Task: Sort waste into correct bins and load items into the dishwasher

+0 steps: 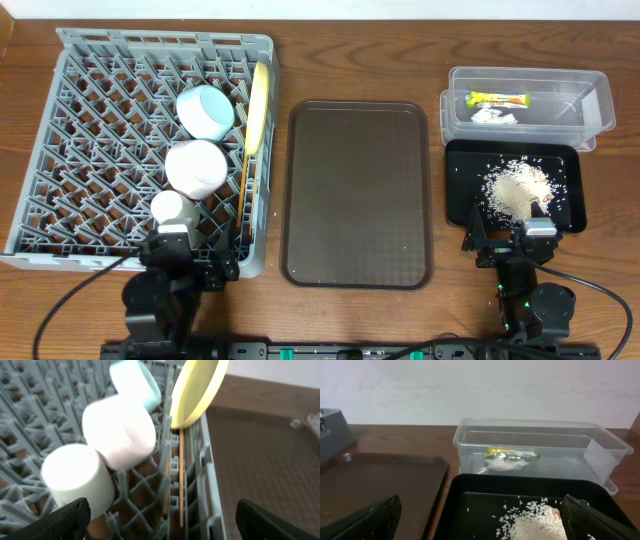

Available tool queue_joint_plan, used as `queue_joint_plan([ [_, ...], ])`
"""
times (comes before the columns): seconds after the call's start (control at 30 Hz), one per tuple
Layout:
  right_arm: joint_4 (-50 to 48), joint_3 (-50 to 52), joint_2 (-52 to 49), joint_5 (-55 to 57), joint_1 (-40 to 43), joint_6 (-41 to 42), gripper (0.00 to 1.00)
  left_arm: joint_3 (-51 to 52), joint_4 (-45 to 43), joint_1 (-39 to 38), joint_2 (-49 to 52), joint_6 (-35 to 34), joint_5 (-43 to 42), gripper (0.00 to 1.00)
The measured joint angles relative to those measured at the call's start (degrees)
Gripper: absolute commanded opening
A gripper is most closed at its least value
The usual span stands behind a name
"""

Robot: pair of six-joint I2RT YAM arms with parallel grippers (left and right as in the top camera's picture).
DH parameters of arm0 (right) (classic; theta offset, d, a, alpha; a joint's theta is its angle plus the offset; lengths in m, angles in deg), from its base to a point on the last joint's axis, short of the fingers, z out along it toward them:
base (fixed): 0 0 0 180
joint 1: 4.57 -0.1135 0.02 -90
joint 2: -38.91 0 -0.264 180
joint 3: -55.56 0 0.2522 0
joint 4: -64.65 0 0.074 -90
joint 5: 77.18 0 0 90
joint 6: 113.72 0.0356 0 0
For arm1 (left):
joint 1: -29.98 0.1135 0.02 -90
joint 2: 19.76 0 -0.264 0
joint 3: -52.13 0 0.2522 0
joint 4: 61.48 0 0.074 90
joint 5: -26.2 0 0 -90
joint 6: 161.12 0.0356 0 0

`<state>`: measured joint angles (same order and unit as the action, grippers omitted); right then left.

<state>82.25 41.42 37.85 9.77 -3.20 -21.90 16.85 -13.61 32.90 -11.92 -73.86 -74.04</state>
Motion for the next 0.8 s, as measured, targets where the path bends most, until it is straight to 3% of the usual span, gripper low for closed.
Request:
queue_joint_plan([
  [0.13,0.00,0.00,0.00,0.02,0.00,0.00,0.99,9.92,-14.40,0.04,-6.54,-0.02,-0.37,0.94],
  [0.33,0.00,0.00,-0.02,0.00,0.00,0.00,0.99,19.82,-32.41,0.04,-7.15,-0.02,-0.33,0.94],
  [0.8,-0.02,0.00,-0.02,0.00,0.00,0.00,0.99,20.11,-32.72,0.04,-7.21,0.00,-0.11,0.94],
])
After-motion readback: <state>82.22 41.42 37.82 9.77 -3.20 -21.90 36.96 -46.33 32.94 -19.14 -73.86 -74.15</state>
